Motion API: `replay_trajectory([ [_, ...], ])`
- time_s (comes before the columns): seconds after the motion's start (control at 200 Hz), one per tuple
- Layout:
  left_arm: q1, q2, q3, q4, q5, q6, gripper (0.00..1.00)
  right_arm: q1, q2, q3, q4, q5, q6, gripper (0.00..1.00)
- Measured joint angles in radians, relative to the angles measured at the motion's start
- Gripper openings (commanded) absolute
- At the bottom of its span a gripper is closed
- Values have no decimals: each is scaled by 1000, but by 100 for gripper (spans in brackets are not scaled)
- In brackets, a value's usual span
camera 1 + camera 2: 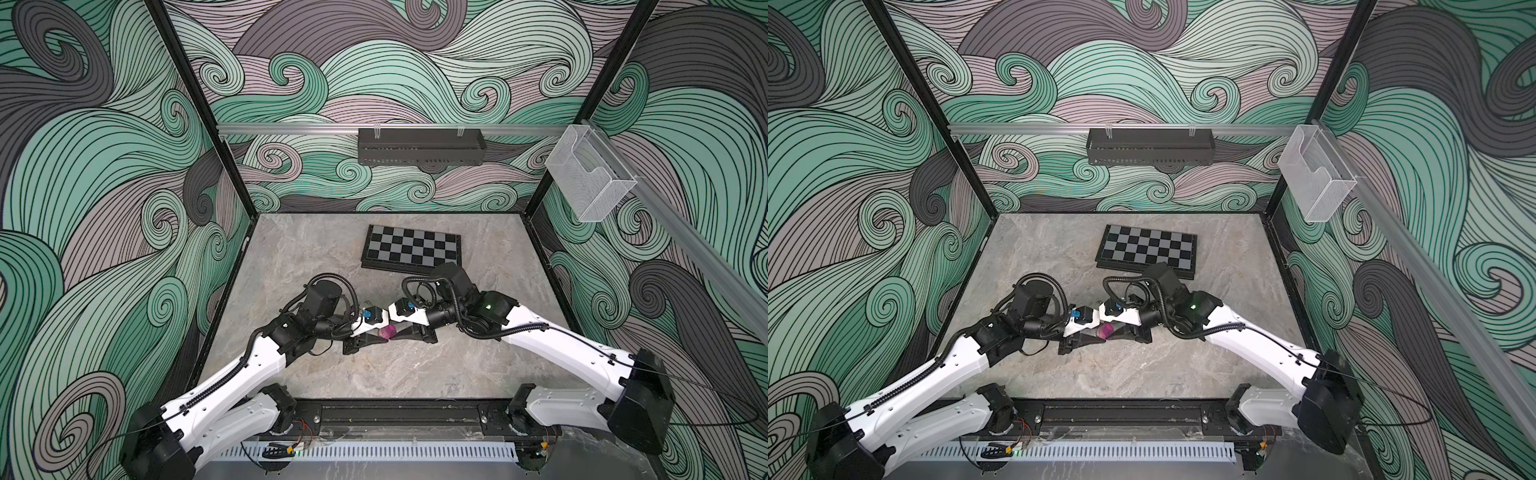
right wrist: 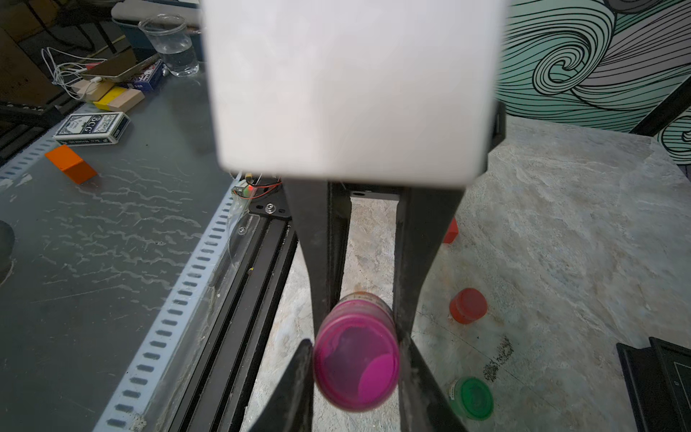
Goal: Close the paint jar lid
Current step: Screw the lid onto the paint jar.
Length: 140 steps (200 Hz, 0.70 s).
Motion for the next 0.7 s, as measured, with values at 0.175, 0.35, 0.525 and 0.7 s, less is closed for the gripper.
replay_trajectory([
  [0.175, 0, -35, -14, 19, -79, -4, 6, 21, 0, -5, 60, 84, 183, 3],
  [0.35, 1, -77, -44, 55, -166, -18, 6, 51, -2, -30, 146, 192, 436, 0],
  [0.525, 1, -98, -61, 89, -230, -26, 5, 87, -6, -38, 193, 303, 638, 0],
  [0.7, 1, -105, -64, 98, -270, -29, 4, 128, -8, -38, 208, 406, 761, 0],
])
